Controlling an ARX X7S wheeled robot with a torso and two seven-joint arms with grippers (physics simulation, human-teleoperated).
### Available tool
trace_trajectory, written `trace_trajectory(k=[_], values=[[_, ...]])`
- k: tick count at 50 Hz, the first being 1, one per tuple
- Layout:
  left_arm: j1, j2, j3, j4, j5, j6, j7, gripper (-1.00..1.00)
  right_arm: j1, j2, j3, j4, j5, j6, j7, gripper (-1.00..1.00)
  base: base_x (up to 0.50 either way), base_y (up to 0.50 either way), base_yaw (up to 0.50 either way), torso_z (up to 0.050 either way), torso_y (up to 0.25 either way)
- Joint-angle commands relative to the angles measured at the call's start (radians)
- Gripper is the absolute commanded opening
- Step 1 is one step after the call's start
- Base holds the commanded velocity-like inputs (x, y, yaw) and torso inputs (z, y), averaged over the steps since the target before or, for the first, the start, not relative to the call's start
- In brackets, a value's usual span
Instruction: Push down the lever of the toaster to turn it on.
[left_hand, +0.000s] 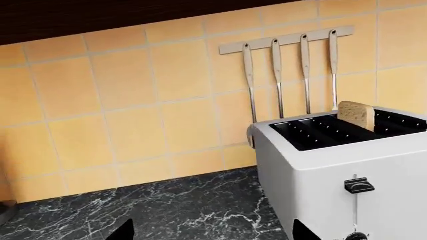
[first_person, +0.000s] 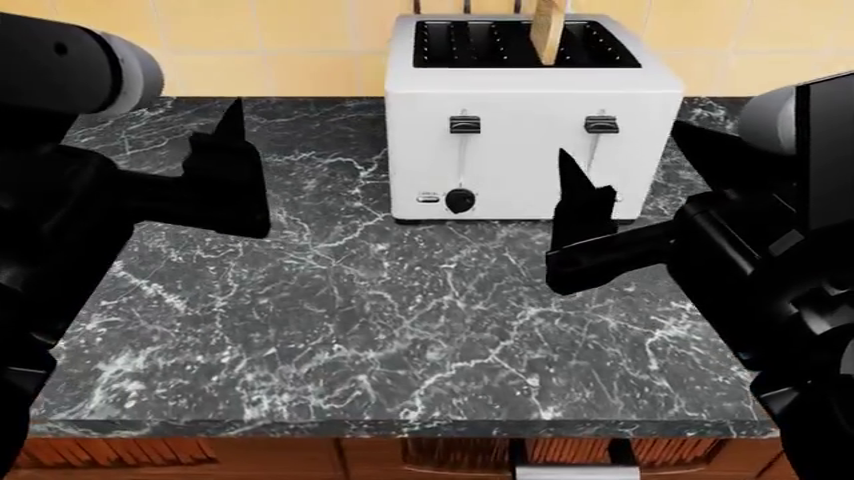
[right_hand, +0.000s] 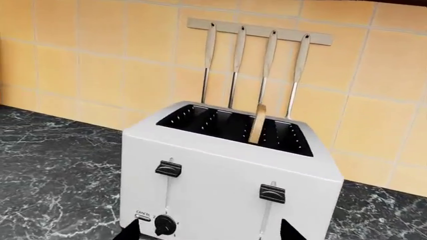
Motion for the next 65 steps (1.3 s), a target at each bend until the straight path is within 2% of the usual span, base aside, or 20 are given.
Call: trace_trajectory(k=[1, 15, 16, 28, 39, 47, 65], values=[[-0.017, -0.003, 0.006, -0.006, -0.011, 0.0, -0.003, 1.0, -0.002, 0.005, -0.008, -0.004, -0.013, -0.013, 0.0, 1.0, 0.0, 0.0, 0.0, 0.0, 0.01], [0.016, -0.012, -0.004, 0.015, 0.013, 0.013, 0.009, 1.0, -0.046, -0.004, 0.009, -0.014, -0.066, -0.024, -0.034, 1.0, 0.0, 0.0, 0.0, 0.0, 0.0], [0.014, -0.011, -0.003, 0.015, 0.012, 0.013, 0.009, 1.0, -0.048, -0.007, 0.016, -0.019, -0.069, -0.029, -0.037, -1.0, 0.0, 0.0, 0.0, 0.0, 0.0], [0.03, -0.009, -0.003, 0.028, 0.032, 0.018, 0.018, 1.0, -0.045, -0.002, 0.012, -0.025, -0.057, -0.052, -0.034, -1.0, 0.0, 0.0, 0.0, 0.0, 0.0], [0.021, -0.005, 0.005, 0.021, 0.033, 0.016, 0.017, 1.0, -0.032, -0.025, 0.022, 0.008, -0.178, -0.036, -0.119, -1.0, 0.0, 0.0, 0.0, 0.0, 0.0], [0.0, -0.011, 0.01, 0.012, 0.014, 0.012, 0.013, 1.0, 0.003, -0.045, 0.005, 0.065, -0.367, -0.031, -0.255, -1.0, 0.0, 0.0, 0.0, 0.0, 0.0], [0.029, -0.007, 0.014, 0.016, 0.051, 0.02, 0.031, 1.0, 0.1, -0.046, -0.039, 0.119, -0.398, -0.031, -0.284, -1.0, 0.0, 0.0, 0.0, 0.0, 0.0]])
